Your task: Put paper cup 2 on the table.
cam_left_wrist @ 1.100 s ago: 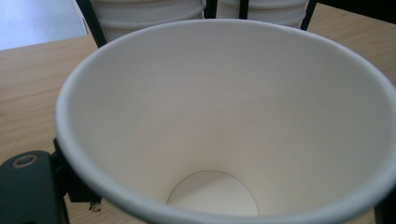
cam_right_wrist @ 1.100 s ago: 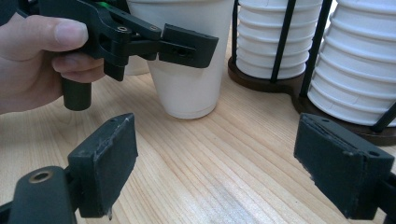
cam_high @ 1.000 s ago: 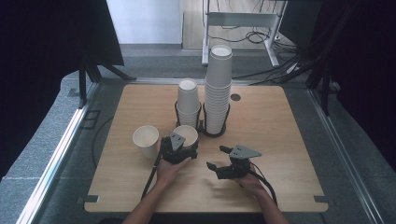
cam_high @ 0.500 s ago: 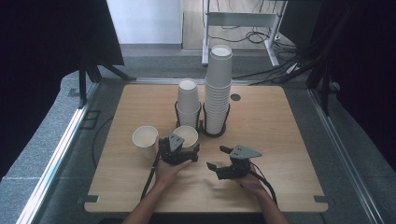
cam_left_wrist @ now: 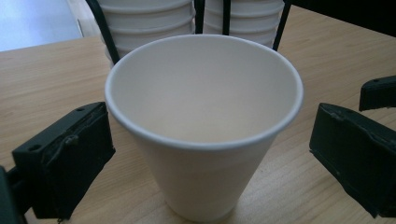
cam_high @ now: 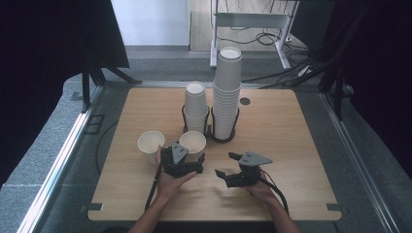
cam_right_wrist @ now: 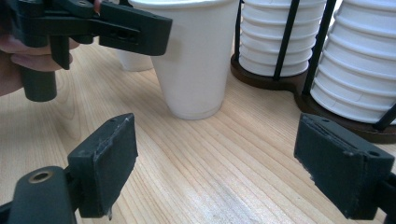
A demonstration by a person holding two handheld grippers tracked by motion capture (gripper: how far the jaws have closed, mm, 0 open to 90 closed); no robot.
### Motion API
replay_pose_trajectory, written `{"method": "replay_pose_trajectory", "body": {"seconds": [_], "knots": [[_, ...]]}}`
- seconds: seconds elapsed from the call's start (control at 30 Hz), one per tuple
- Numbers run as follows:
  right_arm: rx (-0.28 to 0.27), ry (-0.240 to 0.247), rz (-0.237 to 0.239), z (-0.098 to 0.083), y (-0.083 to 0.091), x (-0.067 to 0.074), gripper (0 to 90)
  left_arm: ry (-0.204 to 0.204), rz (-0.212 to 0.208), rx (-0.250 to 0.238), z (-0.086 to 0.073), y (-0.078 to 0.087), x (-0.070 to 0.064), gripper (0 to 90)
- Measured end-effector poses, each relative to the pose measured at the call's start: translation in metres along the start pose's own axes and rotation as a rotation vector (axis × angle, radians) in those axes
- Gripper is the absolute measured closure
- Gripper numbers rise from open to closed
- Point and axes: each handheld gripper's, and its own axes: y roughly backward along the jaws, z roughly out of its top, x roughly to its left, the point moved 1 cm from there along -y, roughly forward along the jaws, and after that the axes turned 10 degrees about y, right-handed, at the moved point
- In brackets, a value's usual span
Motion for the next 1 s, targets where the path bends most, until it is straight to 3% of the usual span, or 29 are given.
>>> {"method": "replay_pose_trajectory", "body": {"seconds": [0.27,0.47,0.57,0.67,0.77,1.0], "knots": [[0.000,-0.006,-0.005,-0.001,0.003,-0.001,13.3,-0.024,-0.020,0.025,-0.008,0.016,-0.004,0.0],[-0.007,-0.013,-0.022,-0.003,0.009,-0.003,13.4,-0.049,-0.077,0.047,-0.019,0.032,-0.006,0.9],[-0.009,-0.017,-0.037,-0.004,0.013,-0.005,13.6,-0.053,-0.127,0.064,-0.023,0.037,-0.004,2.6],[0.008,-0.007,-0.072,-0.005,0.018,-0.006,13.8,-0.062,-0.178,0.085,-0.027,0.038,-0.002,5.3],[0.016,-0.014,-0.084,-0.007,0.022,-0.007,14.0,-0.060,-0.201,0.111,-0.030,0.035,-0.001,6.5],[0.035,0.007,-0.104,-0.011,0.028,-0.006,14.2,-0.042,-0.216,0.128,-0.032,0.031,0.002,12.4]]}}
